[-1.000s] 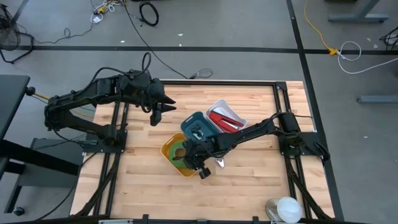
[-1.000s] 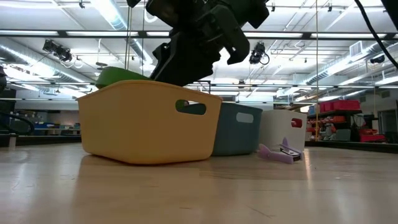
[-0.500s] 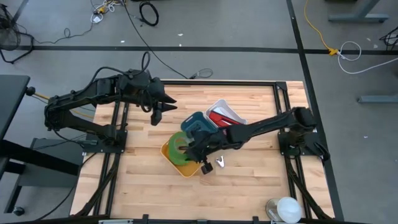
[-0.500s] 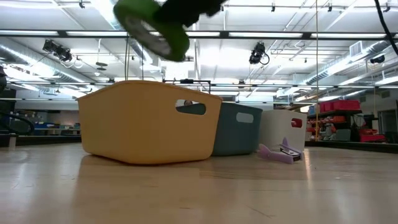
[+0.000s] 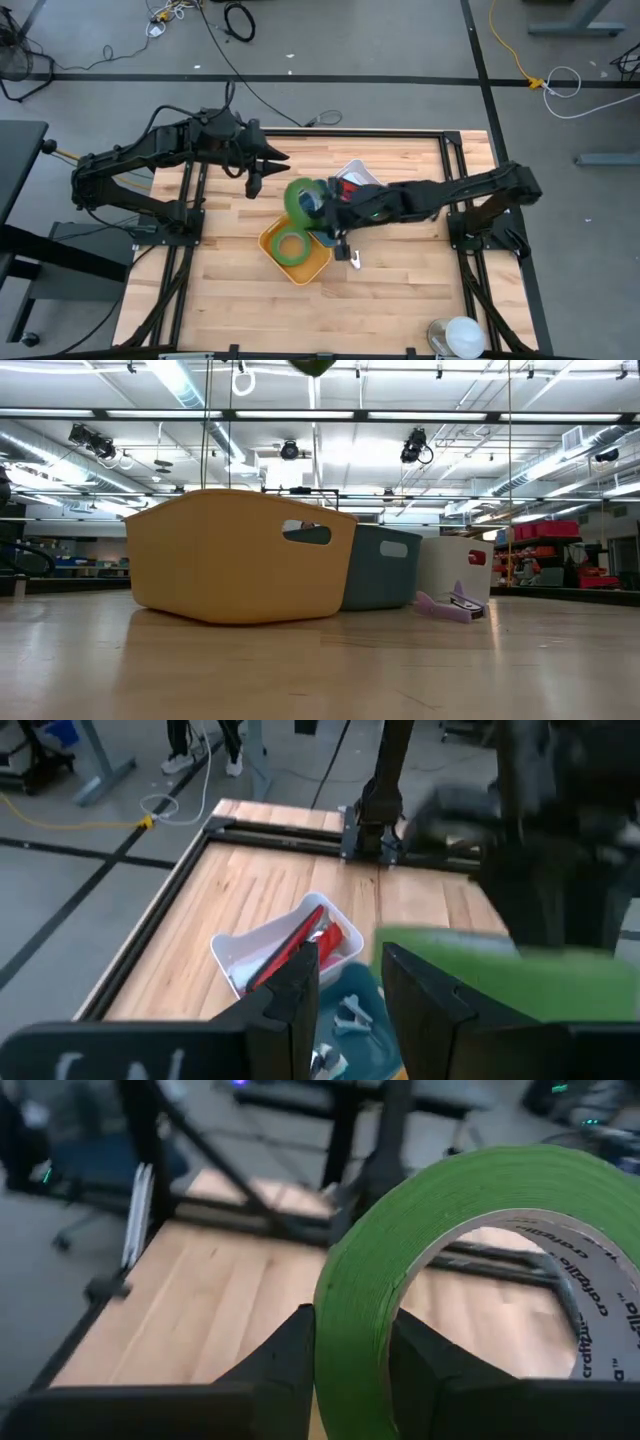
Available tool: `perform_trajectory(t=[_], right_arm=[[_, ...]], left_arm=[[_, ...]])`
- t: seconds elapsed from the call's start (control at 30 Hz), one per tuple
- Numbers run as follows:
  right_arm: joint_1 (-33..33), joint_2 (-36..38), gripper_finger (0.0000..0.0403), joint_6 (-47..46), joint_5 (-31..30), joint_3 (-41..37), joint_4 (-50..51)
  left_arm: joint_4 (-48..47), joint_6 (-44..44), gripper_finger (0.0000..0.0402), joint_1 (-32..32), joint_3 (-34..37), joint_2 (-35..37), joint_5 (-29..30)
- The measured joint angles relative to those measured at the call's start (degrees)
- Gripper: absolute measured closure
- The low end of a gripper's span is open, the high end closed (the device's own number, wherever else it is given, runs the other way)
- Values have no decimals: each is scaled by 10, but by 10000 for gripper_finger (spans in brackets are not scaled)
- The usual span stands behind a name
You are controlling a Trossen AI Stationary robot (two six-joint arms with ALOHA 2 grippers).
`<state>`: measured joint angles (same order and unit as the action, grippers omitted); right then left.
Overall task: Pick and place Stapler, Stapler remover, tape
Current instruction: Put the green tape into the yellow bin
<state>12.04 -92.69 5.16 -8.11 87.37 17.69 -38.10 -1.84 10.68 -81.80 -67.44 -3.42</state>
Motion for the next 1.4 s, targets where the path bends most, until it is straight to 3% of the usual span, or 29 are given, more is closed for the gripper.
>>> perform_trajectory(t=[0.2,0.47,0.7,0.97,1.4], right_arm=[[0,46,307,-13,-62,0,-61],[0,62,307,-14,-75,0,-189],[0,62,307,-19,-75,0,-274],[0,62,307,-32,-47,0,-323],[0,62,307,-47,-48,0,-341]], left_arm=[[28,20,287,0,0,0,1],[82,30,282,0,0,0,2],[126,18,206,0,0,0,11],[199,-58,117,0,0,0,19],[257,-115,99,-1,0,0,-3]])
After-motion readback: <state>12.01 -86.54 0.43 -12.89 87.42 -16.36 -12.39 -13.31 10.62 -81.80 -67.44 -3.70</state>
